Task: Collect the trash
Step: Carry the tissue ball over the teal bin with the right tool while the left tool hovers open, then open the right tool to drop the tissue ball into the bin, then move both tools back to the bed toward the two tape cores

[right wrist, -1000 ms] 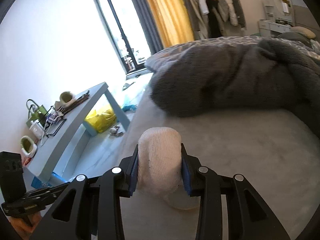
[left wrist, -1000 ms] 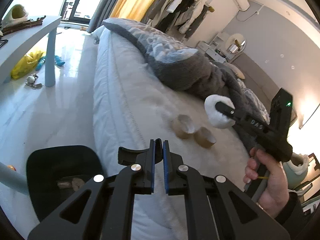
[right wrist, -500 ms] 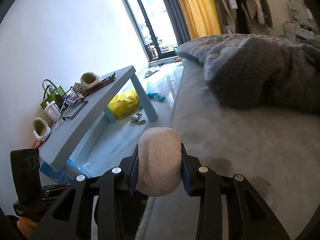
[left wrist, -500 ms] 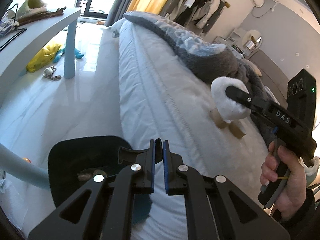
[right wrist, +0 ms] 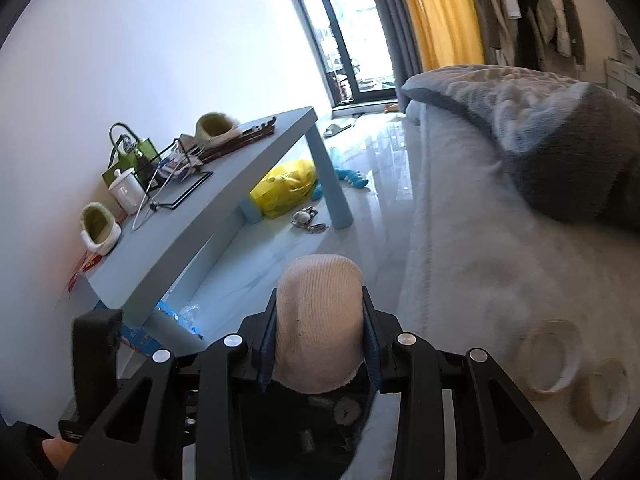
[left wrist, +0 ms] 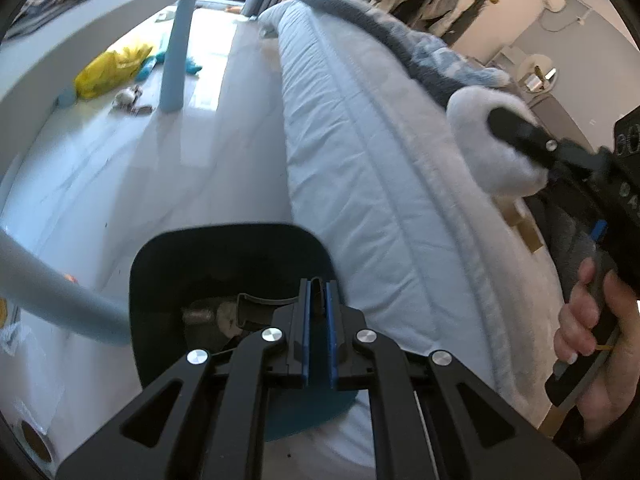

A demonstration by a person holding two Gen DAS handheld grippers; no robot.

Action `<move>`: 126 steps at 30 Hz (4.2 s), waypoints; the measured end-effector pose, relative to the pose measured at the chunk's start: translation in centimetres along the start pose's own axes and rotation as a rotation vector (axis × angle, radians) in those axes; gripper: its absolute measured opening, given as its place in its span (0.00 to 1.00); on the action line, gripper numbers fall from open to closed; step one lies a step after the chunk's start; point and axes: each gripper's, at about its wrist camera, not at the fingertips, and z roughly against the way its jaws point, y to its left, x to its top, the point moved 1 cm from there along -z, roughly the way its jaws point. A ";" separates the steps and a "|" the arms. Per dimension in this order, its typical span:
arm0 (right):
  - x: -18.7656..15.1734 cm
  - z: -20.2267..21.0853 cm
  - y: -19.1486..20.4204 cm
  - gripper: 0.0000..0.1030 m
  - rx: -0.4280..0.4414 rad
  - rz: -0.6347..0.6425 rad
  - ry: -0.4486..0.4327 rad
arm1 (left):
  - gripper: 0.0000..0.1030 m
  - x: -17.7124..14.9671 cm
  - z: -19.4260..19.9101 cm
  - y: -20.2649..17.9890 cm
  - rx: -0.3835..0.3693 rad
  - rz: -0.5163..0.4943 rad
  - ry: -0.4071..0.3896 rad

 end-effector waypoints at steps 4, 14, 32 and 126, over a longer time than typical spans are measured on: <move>-0.1 -1.4 1.3 0.36 0.020 0.005 0.017 | 0.08 -0.9 -0.8 1.9 0.010 0.039 0.053; -0.3 -3.7 3.8 0.36 0.051 0.026 0.048 | 0.08 -2.9 -1.9 4.7 0.033 0.079 0.166; -2.4 -8.3 4.5 0.36 0.046 0.036 0.183 | 0.40 -2.2 0.5 5.7 0.053 0.078 0.096; -1.8 5.9 -8.0 0.86 -0.190 0.203 0.076 | 0.60 5.6 7.5 -14.9 0.066 -0.203 -0.470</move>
